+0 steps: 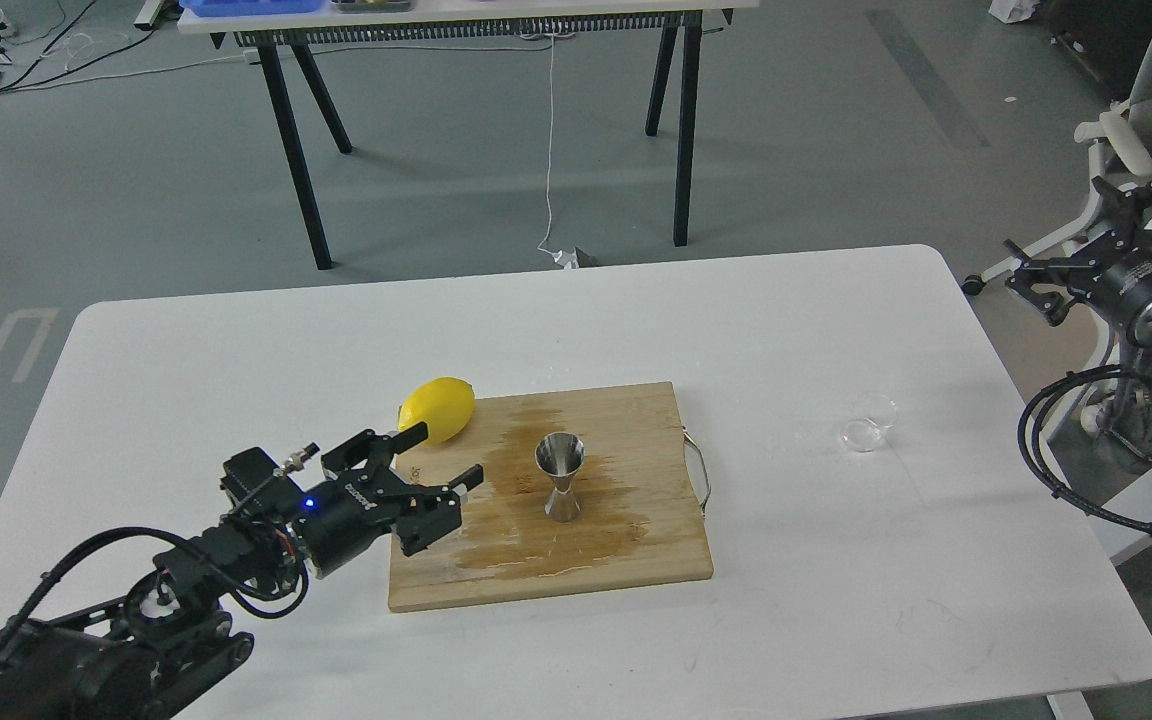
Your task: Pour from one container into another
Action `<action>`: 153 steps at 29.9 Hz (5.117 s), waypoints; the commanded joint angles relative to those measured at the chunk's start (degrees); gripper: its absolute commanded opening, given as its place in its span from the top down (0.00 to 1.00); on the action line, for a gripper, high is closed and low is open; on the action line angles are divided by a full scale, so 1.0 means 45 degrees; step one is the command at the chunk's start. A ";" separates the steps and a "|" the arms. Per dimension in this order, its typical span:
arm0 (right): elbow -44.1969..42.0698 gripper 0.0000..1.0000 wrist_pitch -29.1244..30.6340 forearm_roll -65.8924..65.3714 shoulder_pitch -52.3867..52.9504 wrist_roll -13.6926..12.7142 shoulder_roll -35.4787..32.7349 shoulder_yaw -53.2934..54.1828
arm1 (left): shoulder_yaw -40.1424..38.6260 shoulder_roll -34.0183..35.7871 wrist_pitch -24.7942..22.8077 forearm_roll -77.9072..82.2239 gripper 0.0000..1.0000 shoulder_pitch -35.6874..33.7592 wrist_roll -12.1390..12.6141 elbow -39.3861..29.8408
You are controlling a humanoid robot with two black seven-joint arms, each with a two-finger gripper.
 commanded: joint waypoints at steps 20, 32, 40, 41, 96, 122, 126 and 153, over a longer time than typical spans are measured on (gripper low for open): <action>0.0312 0.01 0.0000 0.0214 0.0429 -0.0539 0.1364 -0.0279 | -0.3502 0.2805 -1.2444 -1.3860 0.01 -0.3808 -0.0001 0.3158; 0.4294 0.02 -0.2209 0.2616 -0.0855 -0.0538 0.1620 0.1692 | -0.3482 0.1789 -1.2444 -1.3941 0.01 -0.3536 -0.0001 0.3119; 0.5274 0.02 -0.5691 0.3396 -0.3375 -0.2366 0.0859 0.2221 | -0.3463 0.1691 -1.2444 -1.3961 0.01 -0.3496 -0.0001 0.3119; 0.5409 0.02 -0.6081 0.3514 -0.3668 -0.2366 0.0723 0.2357 | -0.3444 0.1633 -1.2444 -1.3942 0.01 -0.3477 -0.0001 0.3119; 0.3946 0.02 -0.5930 0.2284 -0.4237 -0.2366 0.2928 0.0972 | -0.3405 0.1144 -1.2444 -1.3961 0.01 -0.2618 -0.0001 0.3197; 0.3536 0.53 -0.5890 0.2284 -0.4139 -0.2366 0.3026 0.0991 | -0.3444 0.1046 -1.2444 -1.3980 0.01 -0.2383 -0.0001 0.3471; 0.3477 0.58 -0.5851 0.2284 -0.4139 -0.2366 0.3026 0.0991 | -0.3463 0.1046 -1.2444 -1.3980 0.01 -0.2383 -0.0001 0.3509; 0.5741 0.69 0.0000 0.0256 -0.2969 -0.2366 0.2831 -0.0529 | -0.3444 0.0831 -1.2444 -1.3961 0.01 -0.2364 -0.0001 0.3666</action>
